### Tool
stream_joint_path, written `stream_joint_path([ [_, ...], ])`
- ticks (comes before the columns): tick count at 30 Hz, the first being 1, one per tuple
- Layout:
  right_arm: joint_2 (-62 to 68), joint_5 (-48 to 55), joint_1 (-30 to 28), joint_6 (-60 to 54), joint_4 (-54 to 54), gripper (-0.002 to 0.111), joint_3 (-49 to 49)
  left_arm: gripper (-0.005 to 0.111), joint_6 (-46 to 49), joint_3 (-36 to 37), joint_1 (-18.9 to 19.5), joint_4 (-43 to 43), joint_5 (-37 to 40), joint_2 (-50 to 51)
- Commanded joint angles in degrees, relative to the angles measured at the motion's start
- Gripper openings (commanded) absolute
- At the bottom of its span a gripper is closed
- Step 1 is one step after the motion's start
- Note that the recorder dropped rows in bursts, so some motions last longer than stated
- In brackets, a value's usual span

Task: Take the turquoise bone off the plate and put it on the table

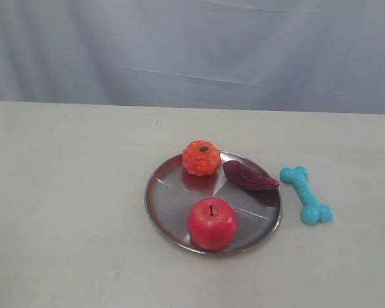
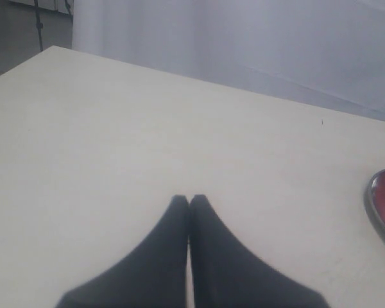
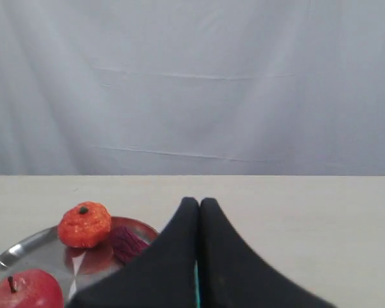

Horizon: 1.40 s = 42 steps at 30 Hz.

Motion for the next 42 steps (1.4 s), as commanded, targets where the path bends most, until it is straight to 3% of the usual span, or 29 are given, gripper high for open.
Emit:
stream_joint_path([
  [1, -1.7, -0.7, -0.4, 0.1, -5.8, 0.000, 4.0, 0.000, -0.1, 0.1, 0.1, 0.0, -0.3, -0.1],
  [17, -1.7, 6.0, -1.5, 2.7, -9.7, 0.000, 5.2, 0.000, -0.1, 0.1, 0.1, 0.0, -0.3, -0.1],
  [42, -1.7, 6.0, -1.5, 3.0, -9.7, 0.000, 5.2, 0.000, -0.1, 0.1, 0.1, 0.0, -0.3, -0.1],
])
